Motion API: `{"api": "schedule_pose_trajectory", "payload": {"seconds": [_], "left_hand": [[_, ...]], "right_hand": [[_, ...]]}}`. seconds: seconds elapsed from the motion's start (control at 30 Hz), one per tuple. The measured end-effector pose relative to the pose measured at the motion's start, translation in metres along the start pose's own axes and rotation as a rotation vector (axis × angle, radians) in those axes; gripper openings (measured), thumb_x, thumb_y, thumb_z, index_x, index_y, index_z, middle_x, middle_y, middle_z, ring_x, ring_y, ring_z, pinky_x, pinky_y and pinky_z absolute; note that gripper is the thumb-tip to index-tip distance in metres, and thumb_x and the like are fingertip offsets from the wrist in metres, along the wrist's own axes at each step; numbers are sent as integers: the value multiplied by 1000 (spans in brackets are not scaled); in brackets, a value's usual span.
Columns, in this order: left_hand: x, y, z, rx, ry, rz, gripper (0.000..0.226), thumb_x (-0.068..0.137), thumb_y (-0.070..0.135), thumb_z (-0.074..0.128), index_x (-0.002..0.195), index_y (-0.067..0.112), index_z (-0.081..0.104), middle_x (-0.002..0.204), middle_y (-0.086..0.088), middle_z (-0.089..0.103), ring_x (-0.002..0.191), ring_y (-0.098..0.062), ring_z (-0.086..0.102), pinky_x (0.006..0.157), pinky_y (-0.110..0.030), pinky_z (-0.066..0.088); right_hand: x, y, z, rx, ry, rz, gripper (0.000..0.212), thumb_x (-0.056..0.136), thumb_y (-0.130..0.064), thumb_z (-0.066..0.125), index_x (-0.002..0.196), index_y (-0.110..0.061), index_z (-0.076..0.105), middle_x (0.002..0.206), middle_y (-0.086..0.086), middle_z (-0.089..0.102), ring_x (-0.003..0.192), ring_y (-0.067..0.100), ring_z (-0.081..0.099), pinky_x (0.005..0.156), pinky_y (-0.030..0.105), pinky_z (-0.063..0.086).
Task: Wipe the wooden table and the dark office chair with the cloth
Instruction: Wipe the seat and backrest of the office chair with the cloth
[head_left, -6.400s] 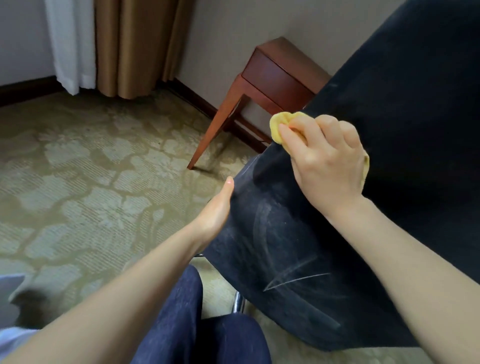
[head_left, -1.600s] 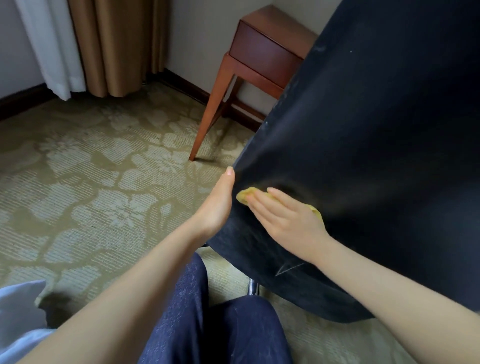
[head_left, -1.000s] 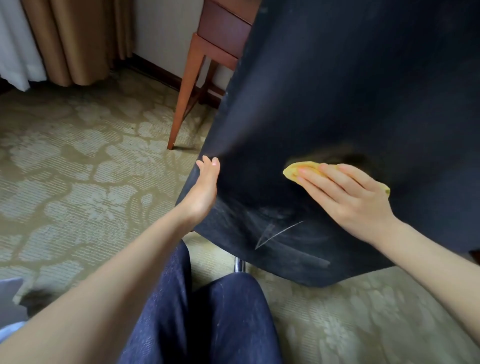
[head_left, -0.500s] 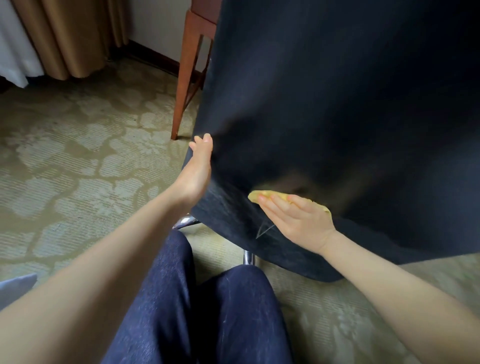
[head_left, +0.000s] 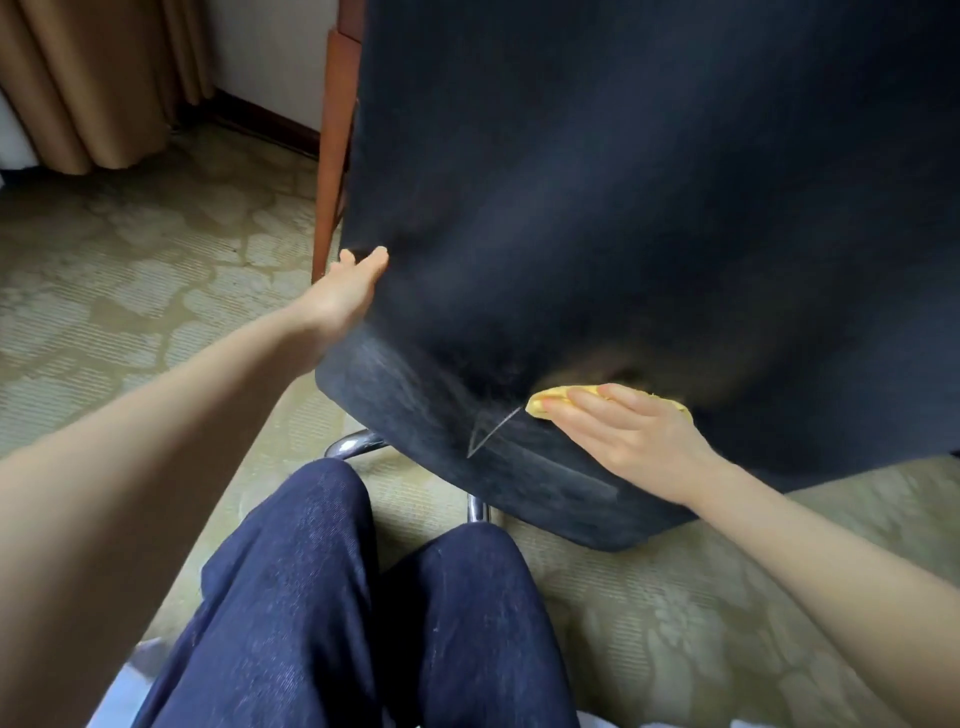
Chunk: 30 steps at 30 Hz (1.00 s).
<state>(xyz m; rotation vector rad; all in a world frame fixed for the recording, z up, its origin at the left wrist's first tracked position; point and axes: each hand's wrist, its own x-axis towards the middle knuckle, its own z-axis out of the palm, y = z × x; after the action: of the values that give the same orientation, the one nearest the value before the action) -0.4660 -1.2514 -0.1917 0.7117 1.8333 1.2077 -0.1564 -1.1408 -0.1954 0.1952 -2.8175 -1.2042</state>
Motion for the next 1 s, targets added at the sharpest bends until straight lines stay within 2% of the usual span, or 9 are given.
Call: {"api": "schedule_pose_trajectory", "payload": {"seconds": [0.07, 0.13, 0.23, 0.33, 0.43, 0.53, 0.73, 0.83, 1.0], "left_hand": [[-4, 1, 8, 14, 55, 13, 67, 100, 42, 36, 153, 17, 4, 160, -2, -3, 147, -20, 4, 119, -39, 6], [-16, -2, 23, 57, 60, 98, 77, 97, 35, 49, 152, 21, -3, 159, -2, -13, 146, -19, 4, 117, -34, 8], [-43, -17, 49, 327, 84, 383, 97, 87, 24, 64, 150, 25, -10, 156, -2, -23, 147, -23, 1, 115, -41, 10], [-56, -27, 68, 619, 99, 595, 108, 81, 19, 67, 149, 25, -16, 154, -1, -30, 145, -24, -17, 116, -46, 0], [-58, -29, 78, 792, 102, 652, 111, 78, 14, 66, 147, 23, -21, 154, -2, -30, 144, -25, -20, 115, -46, -2], [-52, -28, 80, 854, 99, 627, 110, 76, 6, 60, 147, 20, -22, 154, -6, -28, 144, -27, -16, 116, -47, 1], [-44, -30, 81, 913, 125, 626, 107, 71, -3, 48, 146, 19, -24, 154, -7, -27, 145, -27, -12, 115, -49, 6], [-42, -31, 80, 931, 143, 632, 107, 69, -6, 46, 146, 20, -24, 155, -6, -26, 145, -27, -12, 115, -50, 7], [-35, -30, 76, 987, 141, 625, 107, 72, -4, 50, 146, 18, -23, 154, -8, -27, 145, -29, -11, 115, -49, 9]], "right_hand": [[-7, 16, -20, -30, 52, 63, 36, 92, 3, 51, 123, -9, 65, 127, -2, 63, 111, 14, 63, 98, 29, 44], [-8, 33, -40, -95, 133, 120, 33, 90, 0, 59, 120, -10, 67, 124, -1, 64, 109, 17, 64, 95, 30, 43], [-2, 57, -69, -165, 305, 245, 29, 87, -3, 69, 115, -11, 70, 118, 0, 68, 108, 18, 57, 86, 31, 48], [11, 75, -88, -231, 470, 346, 28, 83, -4, 74, 110, -11, 72, 114, -1, 68, 107, 17, 53, 79, 31, 50], [24, 79, -88, -296, 561, 432, 25, 86, -6, 72, 109, -13, 73, 115, -2, 68, 106, 16, 53, 81, 31, 43], [31, 63, -68, -252, 596, 459, 27, 85, -4, 72, 110, -14, 73, 114, -3, 68, 107, 15, 52, 76, 30, 46], [25, 3, 2, -49, 440, 345, 32, 83, -7, 73, 114, -13, 71, 120, -2, 67, 114, 14, 51, 81, 31, 54], [18, -29, 30, 61, 293, 268, 33, 86, -10, 68, 119, -12, 68, 126, -2, 64, 118, 14, 49, 92, 30, 50], [-3, -55, 49, 154, 1, 103, 47, 77, -17, 76, 122, -10, 66, 132, 0, 60, 120, 16, 56, 100, 28, 45]]}}
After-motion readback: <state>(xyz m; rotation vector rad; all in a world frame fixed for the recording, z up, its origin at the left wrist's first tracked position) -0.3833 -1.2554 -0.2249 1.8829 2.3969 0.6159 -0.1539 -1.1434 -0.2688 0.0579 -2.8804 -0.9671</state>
